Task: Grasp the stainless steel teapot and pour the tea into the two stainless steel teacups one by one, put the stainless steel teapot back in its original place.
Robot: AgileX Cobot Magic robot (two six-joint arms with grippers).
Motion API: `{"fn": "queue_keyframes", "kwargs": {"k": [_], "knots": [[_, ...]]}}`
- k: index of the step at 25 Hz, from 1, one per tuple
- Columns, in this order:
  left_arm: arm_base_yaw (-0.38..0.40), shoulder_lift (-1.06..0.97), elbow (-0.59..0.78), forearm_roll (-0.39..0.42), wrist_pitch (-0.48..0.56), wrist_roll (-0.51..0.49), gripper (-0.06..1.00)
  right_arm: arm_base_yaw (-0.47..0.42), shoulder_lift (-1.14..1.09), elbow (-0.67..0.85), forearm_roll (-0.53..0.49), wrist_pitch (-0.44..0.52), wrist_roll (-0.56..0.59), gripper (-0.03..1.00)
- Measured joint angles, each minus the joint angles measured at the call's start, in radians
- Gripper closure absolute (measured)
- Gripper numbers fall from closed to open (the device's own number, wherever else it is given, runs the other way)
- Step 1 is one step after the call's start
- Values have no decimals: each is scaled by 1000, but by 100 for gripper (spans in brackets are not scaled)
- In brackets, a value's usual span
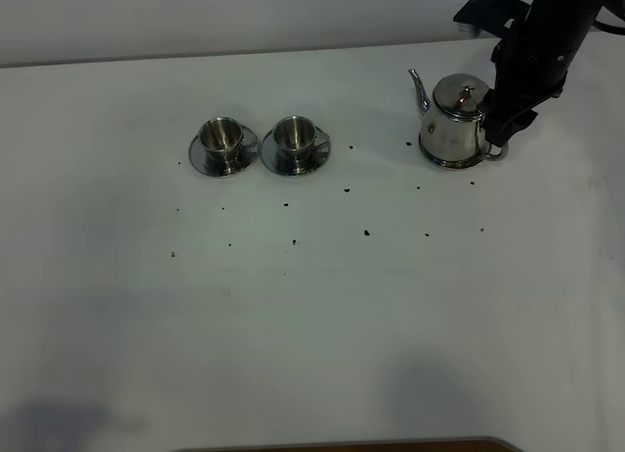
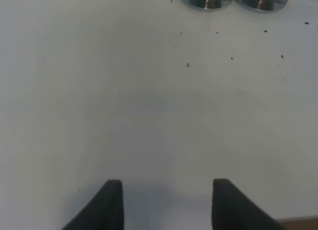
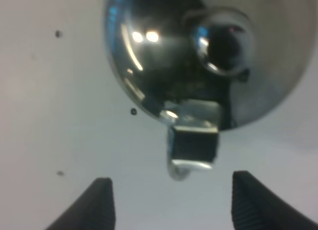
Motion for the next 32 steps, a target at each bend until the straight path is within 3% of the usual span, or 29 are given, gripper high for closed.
{"fn": "queue_keyframes", "kwargs": {"k": [32], "knots": [[0,0,0,0,0,0,48,6,70,0,-30,-138,105,49]]}}
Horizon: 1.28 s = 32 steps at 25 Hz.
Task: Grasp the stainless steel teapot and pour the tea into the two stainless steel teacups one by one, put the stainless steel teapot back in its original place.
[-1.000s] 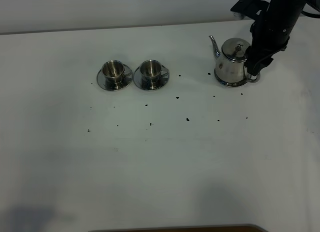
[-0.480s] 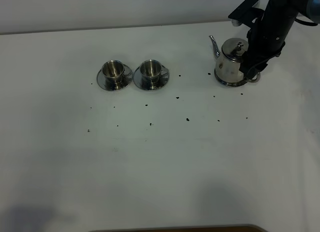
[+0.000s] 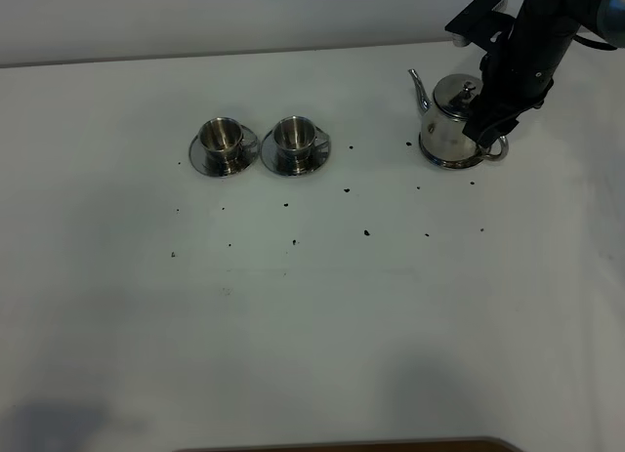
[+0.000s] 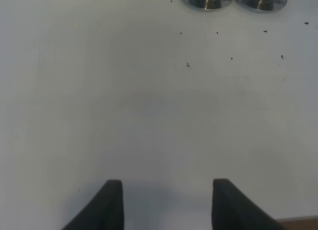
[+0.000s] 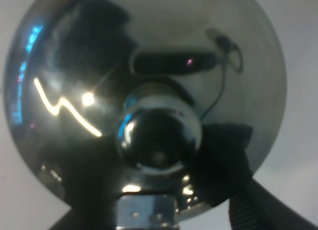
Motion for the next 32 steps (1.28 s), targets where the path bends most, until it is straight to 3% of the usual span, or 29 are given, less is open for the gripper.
{"fn": "queue_keyframes", "kwargs": {"k": [6,22,29,32], "knots": [[0,0,0,0,0,0,48,0,1,0,0,0,1,58],[0,0,0,0,0,0,48,0,23,0,4,7,2,62],[0,0,0,0,0,0,48,0,23,0,22,10,2,77],[0,0,0,0,0,0,48,0,23,0,24,11,2,77]]}}
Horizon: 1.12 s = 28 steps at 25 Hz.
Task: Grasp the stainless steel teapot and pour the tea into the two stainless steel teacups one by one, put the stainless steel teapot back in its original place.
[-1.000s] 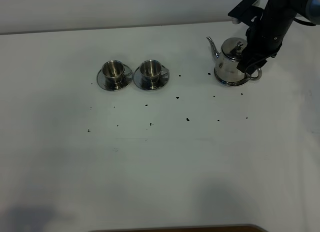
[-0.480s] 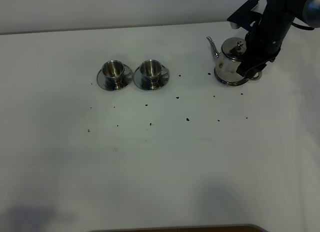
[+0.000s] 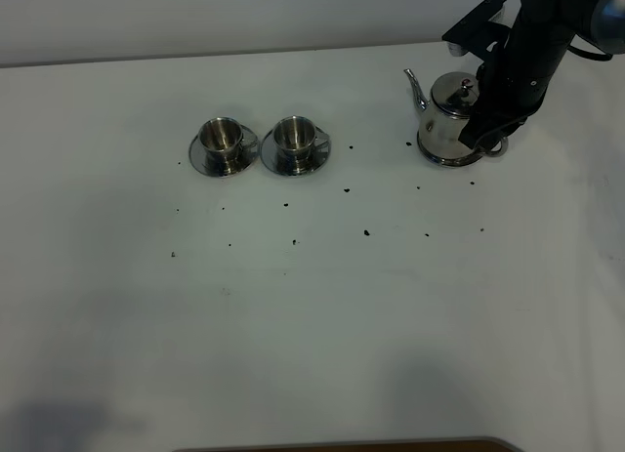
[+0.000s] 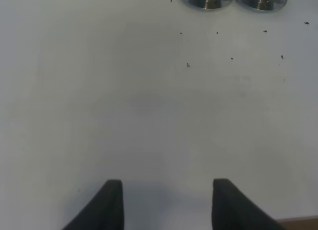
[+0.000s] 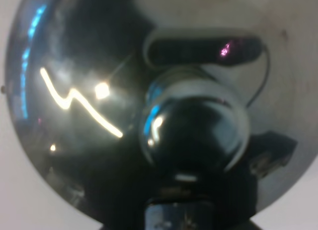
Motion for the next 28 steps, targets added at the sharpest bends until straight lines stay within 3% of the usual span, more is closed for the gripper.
{"fn": "queue_keyframes", "kwargs": {"k": [28], "knots": [[0,0,0,0,0,0,48,0,-3,-24,13,45,0,78]]}}
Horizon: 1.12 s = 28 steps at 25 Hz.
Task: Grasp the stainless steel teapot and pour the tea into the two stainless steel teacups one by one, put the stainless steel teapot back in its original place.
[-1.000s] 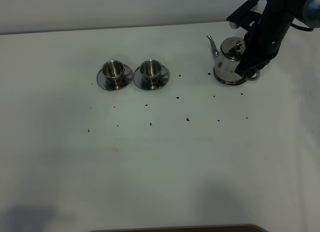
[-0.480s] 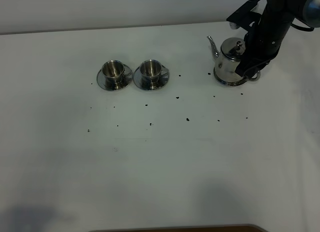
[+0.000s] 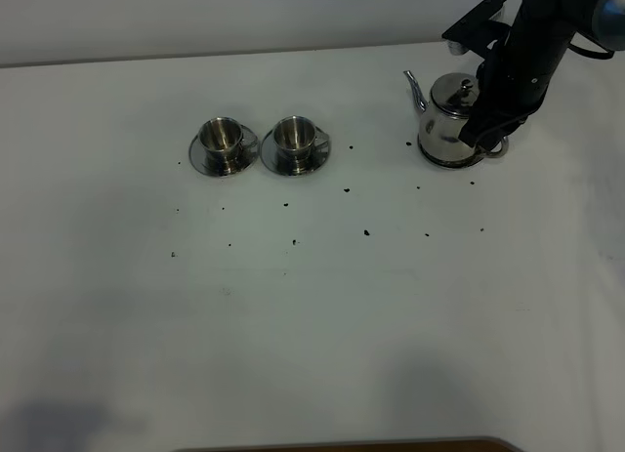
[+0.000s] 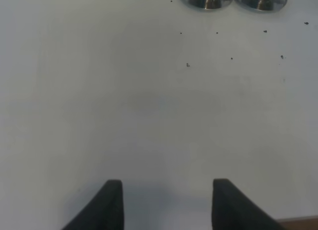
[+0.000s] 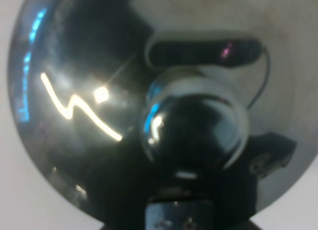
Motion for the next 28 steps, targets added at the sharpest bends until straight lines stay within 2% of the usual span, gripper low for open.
{"fn": "queue_keyframes", "kwargs": {"k": [9,20,28], "knots": [[0,0,0,0,0,0,48,15,0,-133,18,85,-10,78],[0,0,0,0,0,0,48,151,0,-202,16,92,-36,78],[0,0,0,0,0,0,48,259,0,-203,-95,94,-38,78]]}}
